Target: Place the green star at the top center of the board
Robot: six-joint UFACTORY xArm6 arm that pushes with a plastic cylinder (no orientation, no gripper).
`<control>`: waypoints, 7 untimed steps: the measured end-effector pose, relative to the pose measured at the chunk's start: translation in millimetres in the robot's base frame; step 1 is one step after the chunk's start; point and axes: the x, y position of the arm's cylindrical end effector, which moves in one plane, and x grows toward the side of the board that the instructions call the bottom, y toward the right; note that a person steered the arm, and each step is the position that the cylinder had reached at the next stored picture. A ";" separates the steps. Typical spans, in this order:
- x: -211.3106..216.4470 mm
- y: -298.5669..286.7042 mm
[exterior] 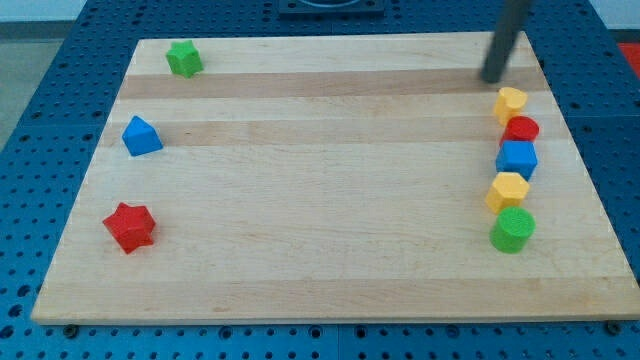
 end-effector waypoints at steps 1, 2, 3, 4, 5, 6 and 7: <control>21.3 -136.7; 15.8 -275.1; -4.0 -382.4; -46.7 -398.8; -60.3 -360.3; -60.9 -438.9; -106.5 -457.3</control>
